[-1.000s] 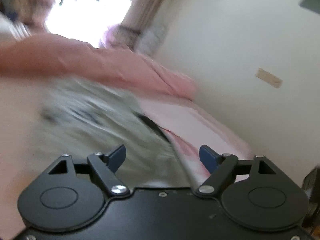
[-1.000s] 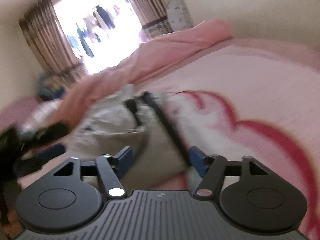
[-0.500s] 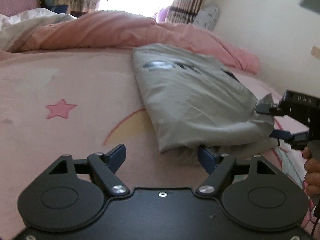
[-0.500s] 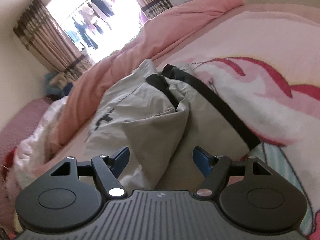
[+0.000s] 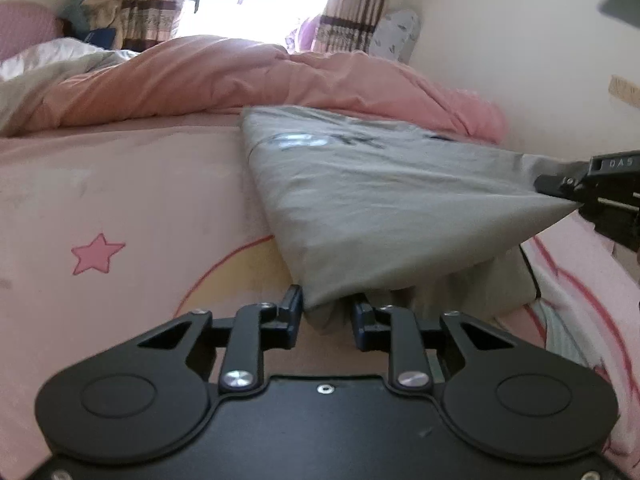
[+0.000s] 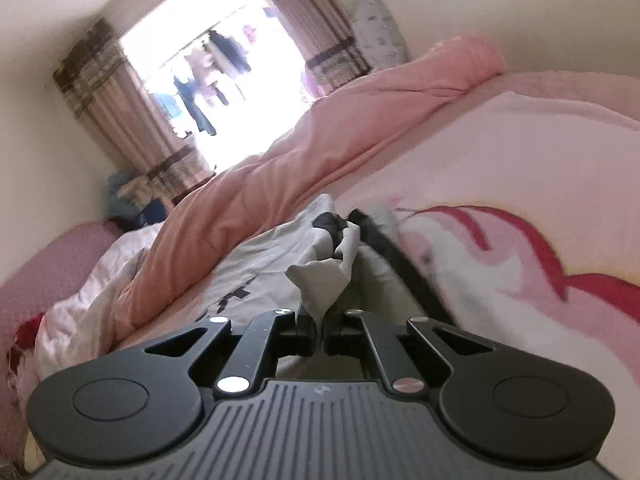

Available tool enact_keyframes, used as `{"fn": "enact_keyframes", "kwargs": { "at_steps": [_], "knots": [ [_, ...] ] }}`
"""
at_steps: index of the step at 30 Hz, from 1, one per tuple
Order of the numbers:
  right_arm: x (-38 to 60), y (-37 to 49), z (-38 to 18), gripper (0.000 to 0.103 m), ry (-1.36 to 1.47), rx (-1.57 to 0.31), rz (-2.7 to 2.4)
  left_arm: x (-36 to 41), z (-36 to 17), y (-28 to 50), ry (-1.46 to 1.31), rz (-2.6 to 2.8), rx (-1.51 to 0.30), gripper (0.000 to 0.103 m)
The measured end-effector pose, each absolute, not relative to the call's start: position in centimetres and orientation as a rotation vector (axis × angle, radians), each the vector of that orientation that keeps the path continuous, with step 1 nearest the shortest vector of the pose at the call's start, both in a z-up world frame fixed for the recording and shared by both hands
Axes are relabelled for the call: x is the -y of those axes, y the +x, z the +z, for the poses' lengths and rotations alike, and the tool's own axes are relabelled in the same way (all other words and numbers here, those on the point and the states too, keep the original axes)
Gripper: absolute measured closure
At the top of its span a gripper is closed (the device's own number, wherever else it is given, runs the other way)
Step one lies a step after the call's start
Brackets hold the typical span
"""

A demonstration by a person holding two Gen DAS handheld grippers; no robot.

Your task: Fold large clothes

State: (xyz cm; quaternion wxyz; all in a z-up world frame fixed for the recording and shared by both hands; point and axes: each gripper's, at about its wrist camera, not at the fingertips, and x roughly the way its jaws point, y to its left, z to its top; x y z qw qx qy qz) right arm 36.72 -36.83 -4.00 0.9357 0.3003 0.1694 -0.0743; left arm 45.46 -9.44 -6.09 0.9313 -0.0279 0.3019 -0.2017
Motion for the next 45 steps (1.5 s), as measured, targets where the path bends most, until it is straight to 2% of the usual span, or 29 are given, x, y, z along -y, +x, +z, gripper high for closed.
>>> {"fn": "enact_keyframes", "kwargs": {
  "at_steps": [5,6,7,10,13,15,16,17,18,19,20,25,32,37,38,39,40,41,42,45],
  "knots": [
    [39.8,37.6,-10.7,0.1,0.714,-0.442,-0.163,9.6,-7.5,45.6,-0.028,-0.415,-0.638,0.073],
    [39.7,37.6,-11.5,0.1,0.719,-0.446,-0.161,9.3,-7.9,45.8,-0.036,-0.41,-0.652,0.071],
    [39.6,37.6,-12.1,0.1,0.724,-0.443,-0.157,8.8,-8.3,46.0,-0.043,-0.402,-0.658,0.063],
    [38.6,37.3,-12.1,0.099,0.67,-0.453,-0.154,7.4,-9.2,46.4,-0.067,-0.404,-0.675,0.058],
    [38.4,37.0,-11.0,0.096,0.603,-0.475,-0.144,6.6,-8.9,46.4,-0.094,-0.422,-0.694,0.059],
    [38.6,36.7,-10.3,0.087,0.58,-0.491,-0.133,6.2,-8.2,45.9,-0.082,-0.44,-0.727,0.061],
    [38.9,36.4,-9.7,0.077,0.56,-0.509,-0.117,5.8,-7.7,45.4,-0.054,-0.444,-0.731,0.061],
    [39.2,36.1,-9.0,0.066,0.548,-0.52,-0.107,5.3,-7.1,44.9,-0.023,-0.446,-0.724,0.057],
    [39.8,36.3,-8.3,0.06,0.539,-0.523,-0.111,4.6,-6.5,44.4,-0.002,-0.449,-0.712,0.056],
    [40.1,35.9,-7.4,0.049,0.524,-0.508,-0.124,3.7,-5.8,44.2,0.007,-0.45,-0.693,0.056],
    [40.4,35.7,-6.3,0.045,0.505,-0.477,-0.129,2.9,-5.1,44.4,0.007,-0.441,-0.678,0.053],
    [40.9,39.6,-2.2,0.04,0.425,-0.375,-0.07,1.5,-3.1,50.2,-0.094,-0.396,-0.643,0.051],
    [40.1,50.6,-1.1,0.036,0.358,-0.476,0.006,1.2,-5.7,60.9,-0.482,-0.431,-0.743,0.051],
    [40.3,54.5,-3.3,0.036,0.378,-0.552,-0.065,1.2,-6.9,63.4,-0.585,-0.466,-0.749,0.047],
    [40.4,54.8,-3.7,0.04,0.402,-0.561,-0.058,1.4,-7.0,63.6,-0.595,-0.476,-0.752,0.047],
    [40.3,55.3,-3.9,0.052,0.42,-0.559,-0.049,1.5,-7.1,63.8,-0.602,-0.486,-0.752,0.047],
    [40.2,55.0,-3.9,0.071,0.43,-0.546,-0.061,2.0,-7.0,64.0,-0.602,-0.496,-0.749,0.049],
    [40.1,54.6,-3.7,0.082,0.423,-0.529,-0.051,2.1,-7.0,64.1,-0.604,-0.514,-0.742,0.058],
    [40.0,54.5,-3.4,0.086,0.415,-0.512,-0.039,2.4,-6.8,64.0,-0.609,-0.544,-0.727,0.059],
    [39.4,52.6,-1.9,0.09,0.358,-0.449,-0.077,3.5,-5.9,63.4,-0.564,-0.583,-0.663,0.059]
  ]
}}
